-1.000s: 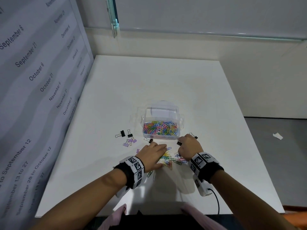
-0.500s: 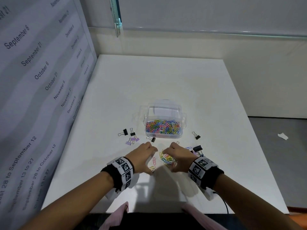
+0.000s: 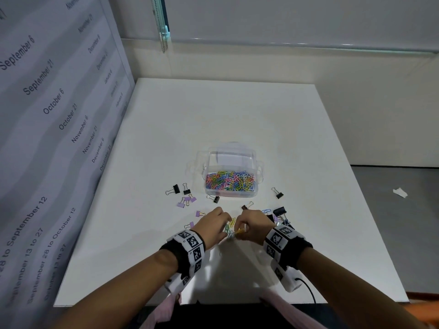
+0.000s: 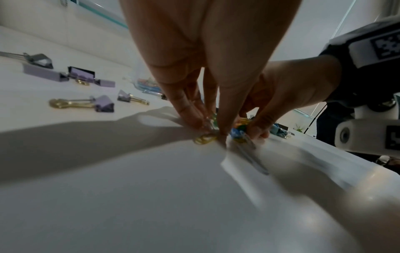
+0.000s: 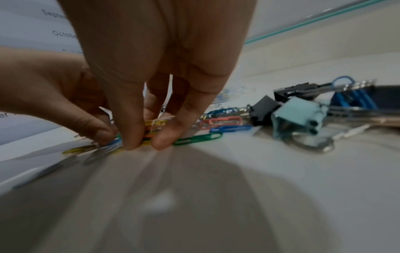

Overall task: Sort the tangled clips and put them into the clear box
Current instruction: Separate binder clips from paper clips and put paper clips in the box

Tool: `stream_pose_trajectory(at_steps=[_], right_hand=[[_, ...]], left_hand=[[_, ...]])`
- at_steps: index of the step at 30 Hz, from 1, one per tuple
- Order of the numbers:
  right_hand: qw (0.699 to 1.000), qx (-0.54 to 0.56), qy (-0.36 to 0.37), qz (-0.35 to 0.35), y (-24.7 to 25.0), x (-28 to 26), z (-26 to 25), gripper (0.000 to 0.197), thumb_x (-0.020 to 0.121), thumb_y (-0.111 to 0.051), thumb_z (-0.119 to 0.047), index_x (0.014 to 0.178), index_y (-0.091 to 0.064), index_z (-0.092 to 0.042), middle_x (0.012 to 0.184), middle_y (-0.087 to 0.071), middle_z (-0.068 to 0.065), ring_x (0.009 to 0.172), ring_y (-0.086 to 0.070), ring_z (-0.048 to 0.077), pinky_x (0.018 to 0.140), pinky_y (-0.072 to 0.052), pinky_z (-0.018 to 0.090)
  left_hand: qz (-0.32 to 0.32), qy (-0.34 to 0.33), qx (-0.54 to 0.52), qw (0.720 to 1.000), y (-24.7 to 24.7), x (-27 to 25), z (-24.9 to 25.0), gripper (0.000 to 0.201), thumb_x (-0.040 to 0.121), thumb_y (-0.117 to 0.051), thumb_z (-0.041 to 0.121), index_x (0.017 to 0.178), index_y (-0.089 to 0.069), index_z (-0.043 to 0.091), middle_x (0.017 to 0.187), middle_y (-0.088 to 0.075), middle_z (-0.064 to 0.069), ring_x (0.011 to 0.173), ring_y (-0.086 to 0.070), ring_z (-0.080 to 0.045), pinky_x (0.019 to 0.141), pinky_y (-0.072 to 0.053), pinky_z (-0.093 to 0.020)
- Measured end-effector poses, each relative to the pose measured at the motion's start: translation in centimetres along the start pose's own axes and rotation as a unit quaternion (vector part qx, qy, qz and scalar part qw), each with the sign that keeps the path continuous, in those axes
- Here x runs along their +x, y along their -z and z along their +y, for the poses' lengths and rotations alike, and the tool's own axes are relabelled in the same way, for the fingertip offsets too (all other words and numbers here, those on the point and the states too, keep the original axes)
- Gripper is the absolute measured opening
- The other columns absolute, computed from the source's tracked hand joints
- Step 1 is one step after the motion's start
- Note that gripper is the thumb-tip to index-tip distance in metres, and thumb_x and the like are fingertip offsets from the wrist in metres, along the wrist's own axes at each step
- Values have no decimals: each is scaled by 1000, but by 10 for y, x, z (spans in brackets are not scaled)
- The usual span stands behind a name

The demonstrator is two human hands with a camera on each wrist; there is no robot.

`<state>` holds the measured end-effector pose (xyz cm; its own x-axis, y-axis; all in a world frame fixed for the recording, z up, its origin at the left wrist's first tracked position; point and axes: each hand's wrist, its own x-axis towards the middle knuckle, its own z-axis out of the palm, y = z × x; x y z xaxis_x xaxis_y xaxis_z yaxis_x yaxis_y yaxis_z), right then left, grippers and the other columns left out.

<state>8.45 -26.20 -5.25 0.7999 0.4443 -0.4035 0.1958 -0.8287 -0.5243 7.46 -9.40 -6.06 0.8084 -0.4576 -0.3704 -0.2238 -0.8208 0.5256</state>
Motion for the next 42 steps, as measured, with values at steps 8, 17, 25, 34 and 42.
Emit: stream_pose_trajectory(at_steps=[8, 17, 25, 34, 42], right_hand=[[998, 22, -39, 39, 37, 6, -6, 10, 74, -65, -14, 81, -72, -14, 88, -74, 3, 73, -56, 8, 68, -39, 18], [978, 96, -17, 183, 90, 33, -18, 9, 78, -69, -13, 85, -71, -9, 89, -73, 10, 69, -57, 9, 68, -47, 15], [986, 40, -17, 163, 81, 30, -13, 35, 80, -62, -6, 114, -58, -13, 114, -59, 11, 95, -55, 21, 85, -47, 31], [999, -34, -17, -13, 30, 1, 1, 27, 73, -66, -15, 100, -61, -15, 99, -59, 4, 77, -43, 10, 72, -32, 21], [1000, -4, 8, -4, -12, 4, -11, 63, 65, -79, -22, 120, -51, -9, 115, -47, 15, 101, -50, 29, 85, -40, 30]], left_hand=[[9, 27, 20, 999, -8, 1, 4, 75, 69, -74, 40, 131, -40, 14, 124, -39, -8, 115, -41, -25, 96, -44, -41], [-11, -8, -2, 1000, -7, 5, 8, 43, 84, -64, 19, 124, -50, 13, 126, -42, -11, 115, -43, -26, 101, -39, -35], [-8, 10, -2, 1000, 0, 10, 3, 27, 88, -48, 4, 111, -59, 9, 117, -52, -15, 109, -51, -31, 93, -40, -33], [3, 29, -19, 999, 9, 14, -2, 24, 88, -48, 5, 105, -64, 10, 111, -62, -14, 107, -56, -29, 89, -42, -32], [110, 29, -113, 987, 39, 17, -1, 15, 86, -55, 5, 92, -68, 10, 97, -65, -10, 83, -59, -21, 80, -49, -32]])
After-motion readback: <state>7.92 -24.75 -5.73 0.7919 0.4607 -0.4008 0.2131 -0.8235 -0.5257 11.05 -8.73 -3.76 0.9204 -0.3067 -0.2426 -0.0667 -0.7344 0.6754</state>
